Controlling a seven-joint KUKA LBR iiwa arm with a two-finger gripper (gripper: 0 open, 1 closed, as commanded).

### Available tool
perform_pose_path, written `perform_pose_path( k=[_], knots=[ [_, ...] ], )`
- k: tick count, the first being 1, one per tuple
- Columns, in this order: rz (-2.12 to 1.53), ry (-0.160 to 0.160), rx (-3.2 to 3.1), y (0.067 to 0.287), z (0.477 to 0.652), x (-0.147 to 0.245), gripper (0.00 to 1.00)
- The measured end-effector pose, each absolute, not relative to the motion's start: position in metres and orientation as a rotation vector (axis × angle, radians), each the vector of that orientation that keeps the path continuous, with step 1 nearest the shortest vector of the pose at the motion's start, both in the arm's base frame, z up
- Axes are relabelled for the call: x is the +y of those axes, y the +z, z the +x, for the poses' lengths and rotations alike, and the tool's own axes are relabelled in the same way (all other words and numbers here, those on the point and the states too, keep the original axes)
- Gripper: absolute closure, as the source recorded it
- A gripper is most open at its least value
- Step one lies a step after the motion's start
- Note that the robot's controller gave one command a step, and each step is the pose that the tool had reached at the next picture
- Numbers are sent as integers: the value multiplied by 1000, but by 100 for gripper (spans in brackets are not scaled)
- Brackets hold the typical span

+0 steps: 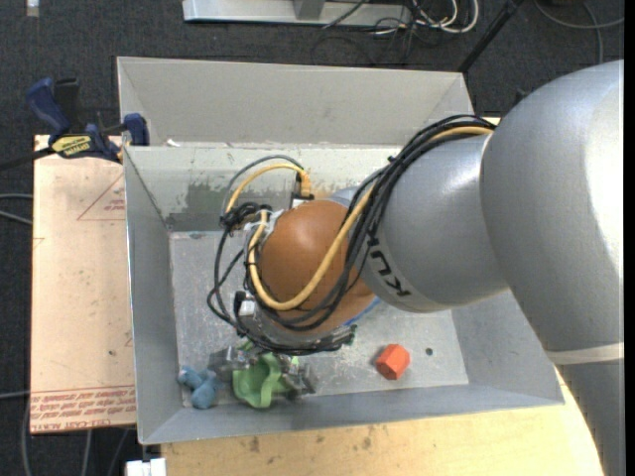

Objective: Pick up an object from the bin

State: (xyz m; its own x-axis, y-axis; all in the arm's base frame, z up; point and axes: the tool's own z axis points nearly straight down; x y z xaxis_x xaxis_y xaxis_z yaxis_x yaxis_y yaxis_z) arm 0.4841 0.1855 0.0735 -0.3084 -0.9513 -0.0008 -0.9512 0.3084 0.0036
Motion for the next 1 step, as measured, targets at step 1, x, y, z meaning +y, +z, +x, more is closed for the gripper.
perform_pose_path(
  k=[1],
  knots=[
    [1845, -4, -2542, 74, 485, 185, 100]
  ],
)
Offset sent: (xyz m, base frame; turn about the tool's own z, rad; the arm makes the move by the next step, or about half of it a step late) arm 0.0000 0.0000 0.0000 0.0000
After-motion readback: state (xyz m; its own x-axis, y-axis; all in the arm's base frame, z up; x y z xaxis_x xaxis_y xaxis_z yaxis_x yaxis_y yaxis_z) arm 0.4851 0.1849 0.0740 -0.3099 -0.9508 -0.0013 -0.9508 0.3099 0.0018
